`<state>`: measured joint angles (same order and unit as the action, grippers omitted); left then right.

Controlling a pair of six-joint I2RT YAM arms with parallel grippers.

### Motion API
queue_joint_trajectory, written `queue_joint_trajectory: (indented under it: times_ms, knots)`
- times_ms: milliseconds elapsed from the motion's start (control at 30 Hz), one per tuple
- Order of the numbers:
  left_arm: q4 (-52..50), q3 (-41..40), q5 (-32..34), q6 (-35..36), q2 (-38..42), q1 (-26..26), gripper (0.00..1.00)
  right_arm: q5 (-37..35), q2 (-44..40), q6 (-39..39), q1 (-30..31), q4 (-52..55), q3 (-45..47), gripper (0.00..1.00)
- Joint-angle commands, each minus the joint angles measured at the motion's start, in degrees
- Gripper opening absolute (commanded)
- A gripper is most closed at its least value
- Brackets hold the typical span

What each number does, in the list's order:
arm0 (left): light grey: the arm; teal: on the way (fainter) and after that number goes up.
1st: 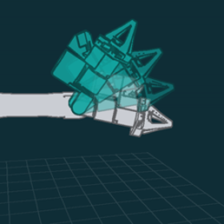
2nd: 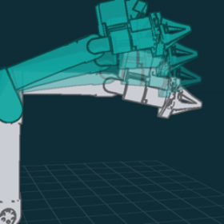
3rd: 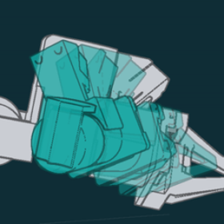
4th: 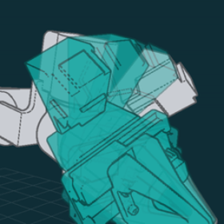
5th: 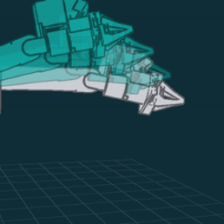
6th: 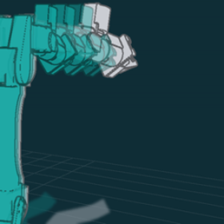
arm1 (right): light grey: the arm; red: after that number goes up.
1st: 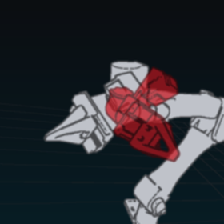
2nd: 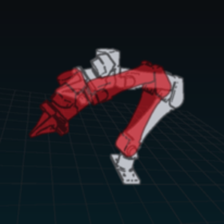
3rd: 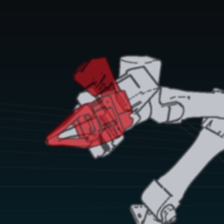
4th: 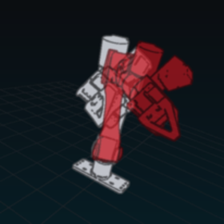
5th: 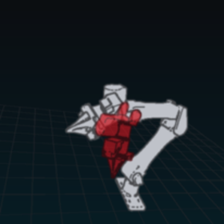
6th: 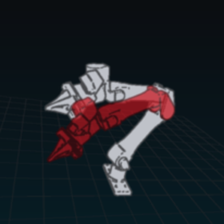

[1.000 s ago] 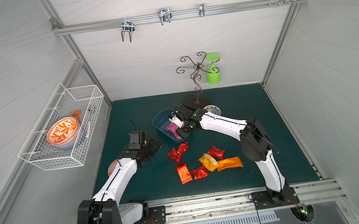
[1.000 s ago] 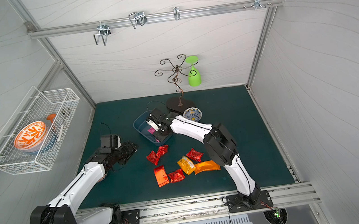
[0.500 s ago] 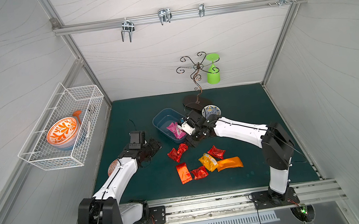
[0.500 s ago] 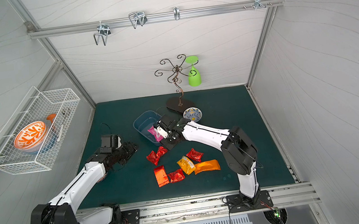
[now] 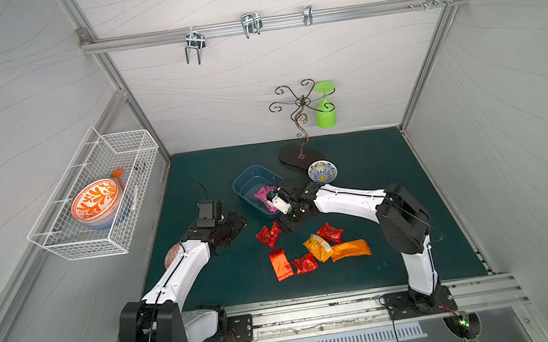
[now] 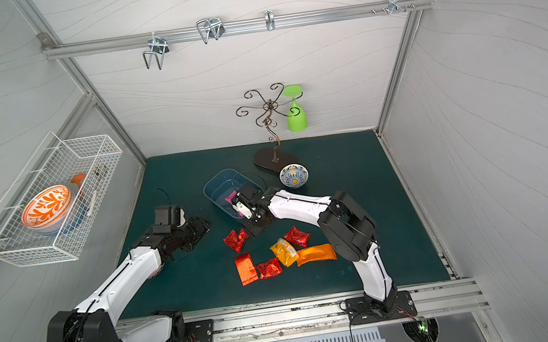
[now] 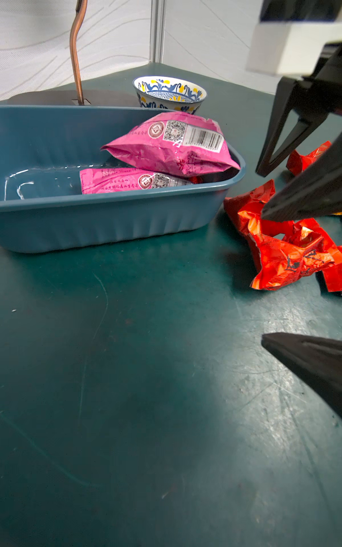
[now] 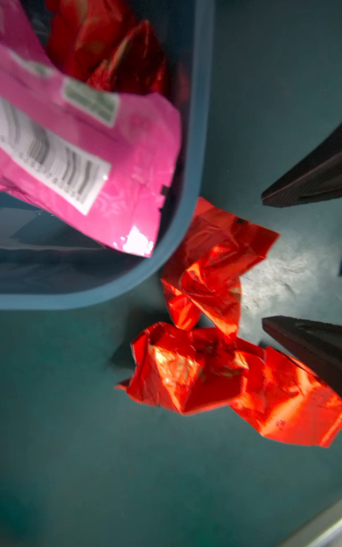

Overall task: Put the tea bags into the storage box
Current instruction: Pick up the tea bag from the center of the board.

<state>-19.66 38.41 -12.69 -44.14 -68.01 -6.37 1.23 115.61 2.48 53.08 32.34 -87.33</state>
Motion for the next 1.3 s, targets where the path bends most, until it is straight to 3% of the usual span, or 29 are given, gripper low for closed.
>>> queue_joint_trajectory:
  times_ms: [0, 200, 500, 767, 1267]
  knots:
    - [-0.19, 0.8, 0.26, 0.81, 0.24, 0.27, 0.64, -1.16, 2.12, -0.68, 0.27, -1.02, -2.66, 0.63]
    - [-0.78, 0.79, 0.7, 1.23, 0.76, 0.23, 0.64, -2.33, 5.13, -0.77, 0.1, -1.12, -4.83, 0.57]
    - [-0.55, 0.65, 0.72, 1.07, 0.65, 0.28, 0.64, -1.38, 5.34, -0.78, -0.25, -1.37, -3.69, 0.2]
    - [-0.48, 0.55, 0.64, 0.98, 0.74, 0.25, 0.64, -1.14, 3.38, -1.16, -0.1, -1.23, -1.77, 0.0]
    - [0.85, 0.75, -0.13, 0.26, -0.54, 0.31, 0.64, 2.17, -8.78, 1.9, 1.24, 2.38, 9.59, 0.0]
